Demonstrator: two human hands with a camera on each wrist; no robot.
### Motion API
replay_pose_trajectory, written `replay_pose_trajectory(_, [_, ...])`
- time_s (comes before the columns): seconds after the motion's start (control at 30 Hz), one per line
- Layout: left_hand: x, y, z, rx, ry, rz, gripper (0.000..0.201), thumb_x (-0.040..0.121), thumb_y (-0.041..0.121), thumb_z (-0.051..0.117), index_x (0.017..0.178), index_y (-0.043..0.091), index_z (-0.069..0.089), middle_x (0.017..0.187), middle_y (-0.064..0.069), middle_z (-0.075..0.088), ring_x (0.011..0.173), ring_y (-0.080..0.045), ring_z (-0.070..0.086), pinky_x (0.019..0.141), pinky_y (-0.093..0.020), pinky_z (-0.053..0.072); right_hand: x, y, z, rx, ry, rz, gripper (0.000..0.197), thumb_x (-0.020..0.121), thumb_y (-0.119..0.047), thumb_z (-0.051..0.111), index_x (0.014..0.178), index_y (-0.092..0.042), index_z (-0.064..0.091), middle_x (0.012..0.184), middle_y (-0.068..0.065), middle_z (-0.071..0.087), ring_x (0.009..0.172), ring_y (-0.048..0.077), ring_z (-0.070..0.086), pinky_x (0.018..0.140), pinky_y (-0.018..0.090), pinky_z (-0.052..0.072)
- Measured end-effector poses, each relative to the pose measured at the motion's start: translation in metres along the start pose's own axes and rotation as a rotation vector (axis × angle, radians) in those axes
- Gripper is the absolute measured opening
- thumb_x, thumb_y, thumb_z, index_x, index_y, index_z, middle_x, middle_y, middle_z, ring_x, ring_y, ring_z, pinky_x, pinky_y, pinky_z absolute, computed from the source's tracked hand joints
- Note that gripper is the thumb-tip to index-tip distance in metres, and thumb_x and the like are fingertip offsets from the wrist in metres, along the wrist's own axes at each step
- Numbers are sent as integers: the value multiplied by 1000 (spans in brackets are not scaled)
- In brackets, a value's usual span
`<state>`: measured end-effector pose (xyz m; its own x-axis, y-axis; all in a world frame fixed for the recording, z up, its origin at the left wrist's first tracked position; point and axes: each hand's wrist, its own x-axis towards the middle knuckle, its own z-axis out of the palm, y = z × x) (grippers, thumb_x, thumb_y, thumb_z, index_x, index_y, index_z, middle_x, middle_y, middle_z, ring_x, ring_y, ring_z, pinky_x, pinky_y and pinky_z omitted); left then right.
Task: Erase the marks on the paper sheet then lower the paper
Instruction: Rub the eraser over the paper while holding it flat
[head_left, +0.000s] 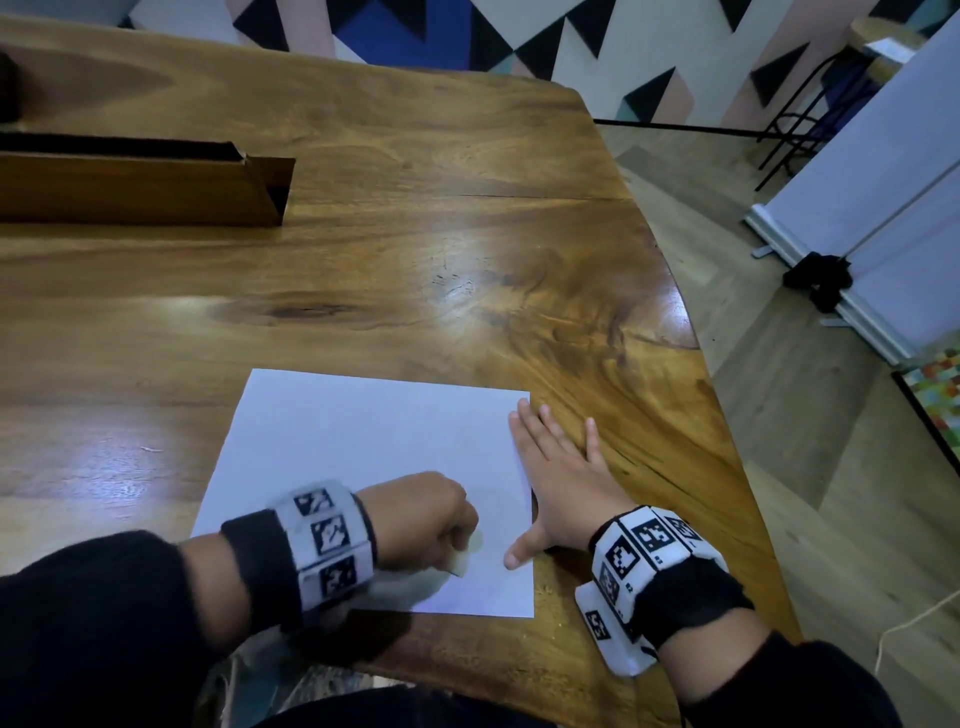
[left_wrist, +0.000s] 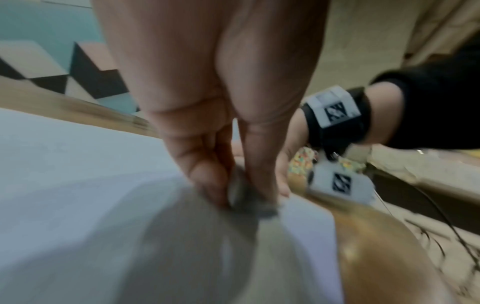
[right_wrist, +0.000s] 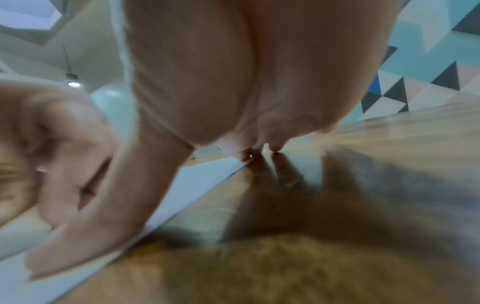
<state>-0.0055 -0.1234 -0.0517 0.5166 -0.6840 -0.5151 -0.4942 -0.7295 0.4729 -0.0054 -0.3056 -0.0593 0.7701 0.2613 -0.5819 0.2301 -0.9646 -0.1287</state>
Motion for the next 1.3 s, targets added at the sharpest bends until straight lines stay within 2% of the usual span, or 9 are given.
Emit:
replay_pose_trajectory(0.07, [13,-2,-22,-10,6,-58,16,75,20,68,88,12,67,90,-5,69,75,-11,51,59,-20,32,1,-1,-1,-3,-4,10,150,54,-64,79,146,-16,-28,151,-5,-38,138,12,-36,110,54,-24])
replay_pose_trajectory(0.2, [56,-19,-58,-64,381,-194,16,75,15,66,90,10,65,81,-5,59,78,-21,54,66,-22,34,1,-3,-1,-35,-7,25,150,53,-66,78,146,-16,-30,152,-5,-37,137,13,-37,109,55,-25])
replay_pose_trajectory(0.27, [69,-19,-65,-55,453,-236,17,77,14,63,92,7,64,86,-9,60,89,-27,58,68,-25,35,1,-3,-2,-40,-19,28,150,54,-67,78,145,-16,-30,152,-4,-38,137,14,-38,109,56,-25])
replay_pose_trajectory(0.43, [49,-11,-32,-66,398,-69,8,79,13,59,78,6,61,82,-11,56,75,-23,49,65,-29,35,2,-2,-1,-24,-11,22,150,53,-66,78,145,-17,-30,152,-5,-37,137,14,-38,108,55,-26])
replay_pose_trajectory(0.63, [8,4,-2,11,-5,104,12,81,16,59,87,7,64,96,-12,64,87,-26,57,70,-26,38,2,-5,-2,-33,-25,25,150,54,-66,78,146,-14,-28,153,-3,-37,138,15,-37,108,57,-25])
replay_pose_trajectory(0.83, [35,-3,-17,5,354,-52,8,83,13,54,84,6,59,87,-9,51,83,-32,57,76,-42,48,0,-8,-5,-60,-35,40,148,56,-65,77,146,-14,-29,152,-2,-38,139,17,-36,109,56,-24])
replay_pose_trajectory(1.07, [-1,4,11,-61,0,98,12,82,15,55,86,6,62,93,-9,58,85,-25,55,69,-27,41,0,-11,-6,-63,-47,54,149,56,-65,78,146,-11,-28,153,-1,-37,139,18,-35,109,57,-22])
replay_pose_trajectory(1.23, [20,-10,-11,-37,350,-10,8,84,14,54,82,8,59,87,-7,51,84,-31,56,75,-36,45,-1,-11,-6,-61,-54,61,148,57,-64,78,146,-12,-29,153,-2,-37,140,19,-34,109,56,-23])
replay_pose_trajectory(1.3, [14,-14,-3,-35,348,11,10,83,13,53,76,8,57,82,-5,48,77,-28,54,70,-37,45,-1,-11,-6,-64,-57,59,148,58,-64,78,146,-12,-29,153,-2,-37,140,19,-35,109,56,-23])
